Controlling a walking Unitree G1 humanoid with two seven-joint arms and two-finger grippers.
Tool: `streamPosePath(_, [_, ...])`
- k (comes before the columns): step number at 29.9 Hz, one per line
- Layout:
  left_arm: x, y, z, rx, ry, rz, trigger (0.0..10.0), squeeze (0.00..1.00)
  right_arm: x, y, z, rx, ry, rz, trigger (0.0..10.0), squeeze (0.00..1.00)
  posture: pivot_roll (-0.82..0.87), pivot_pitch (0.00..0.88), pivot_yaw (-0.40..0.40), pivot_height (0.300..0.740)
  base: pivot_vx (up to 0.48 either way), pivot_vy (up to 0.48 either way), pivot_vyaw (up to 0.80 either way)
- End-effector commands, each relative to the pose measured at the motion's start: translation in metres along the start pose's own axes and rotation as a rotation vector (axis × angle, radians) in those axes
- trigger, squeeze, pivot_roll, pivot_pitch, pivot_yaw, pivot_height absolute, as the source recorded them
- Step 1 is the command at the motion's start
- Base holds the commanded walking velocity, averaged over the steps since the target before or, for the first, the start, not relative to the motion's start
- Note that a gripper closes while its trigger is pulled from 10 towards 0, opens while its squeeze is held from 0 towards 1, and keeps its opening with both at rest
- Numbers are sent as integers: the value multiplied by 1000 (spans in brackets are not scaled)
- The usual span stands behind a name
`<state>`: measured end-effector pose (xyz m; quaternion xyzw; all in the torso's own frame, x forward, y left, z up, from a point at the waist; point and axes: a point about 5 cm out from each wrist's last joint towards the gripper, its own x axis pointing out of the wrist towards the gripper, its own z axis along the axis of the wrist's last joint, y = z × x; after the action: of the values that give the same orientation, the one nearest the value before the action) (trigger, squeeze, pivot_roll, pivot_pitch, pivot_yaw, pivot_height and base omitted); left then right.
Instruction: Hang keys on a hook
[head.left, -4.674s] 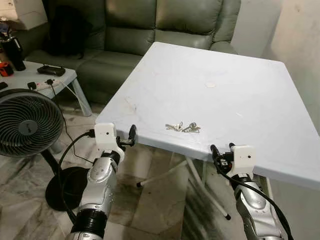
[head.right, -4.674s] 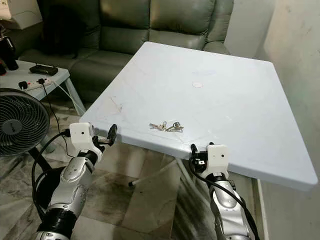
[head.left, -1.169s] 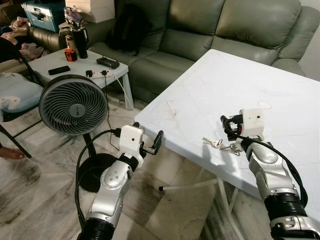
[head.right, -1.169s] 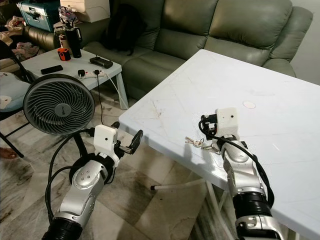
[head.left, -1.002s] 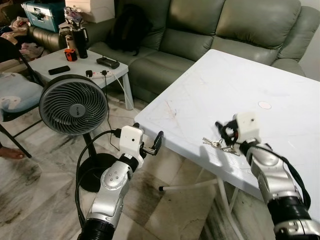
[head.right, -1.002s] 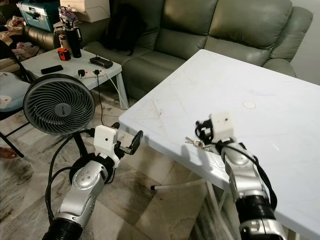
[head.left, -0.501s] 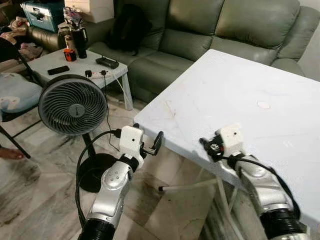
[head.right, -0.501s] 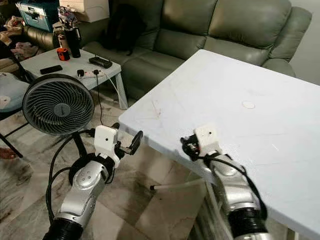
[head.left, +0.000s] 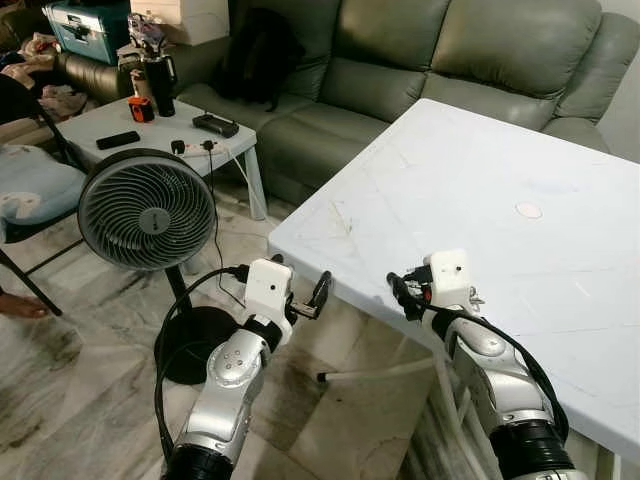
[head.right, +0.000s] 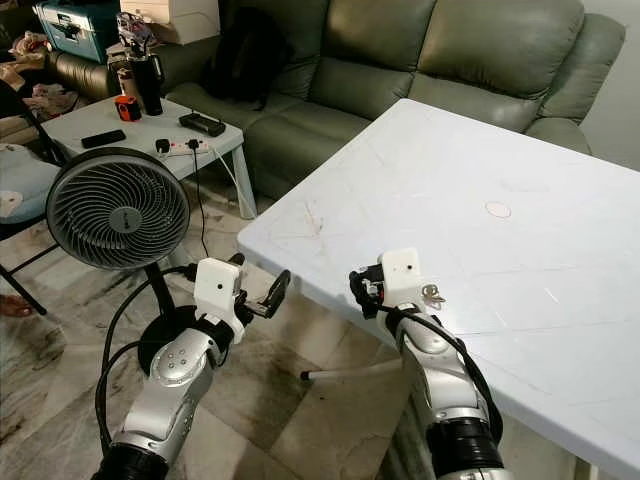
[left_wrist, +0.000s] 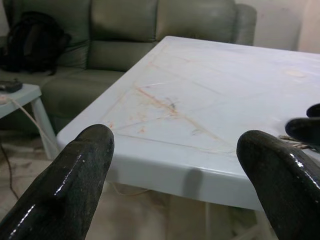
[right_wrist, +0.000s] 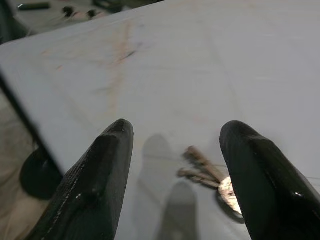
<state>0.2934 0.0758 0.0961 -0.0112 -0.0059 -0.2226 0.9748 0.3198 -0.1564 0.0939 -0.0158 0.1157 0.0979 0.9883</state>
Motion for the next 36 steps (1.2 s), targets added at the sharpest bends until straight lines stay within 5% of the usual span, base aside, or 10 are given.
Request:
streamPosePath(1, [0,-4,3,17,-1,-25,10000,0,-1,-7,7,15,-36,-47,10000,0,75,0,-28,740,0,0,0])
streamPosePath(14, [-2,-21,1,43,11,-125,10000,0,-4,-15,6,30,-32,-145,10000,0,64,0,-19,740,0,0,0])
streamPosePath(36, [-8,-26,2,29,20,-135,10000,0,-9,1,-2,96,-9,-171,10000,0,74,0,-10,740,0,0,0])
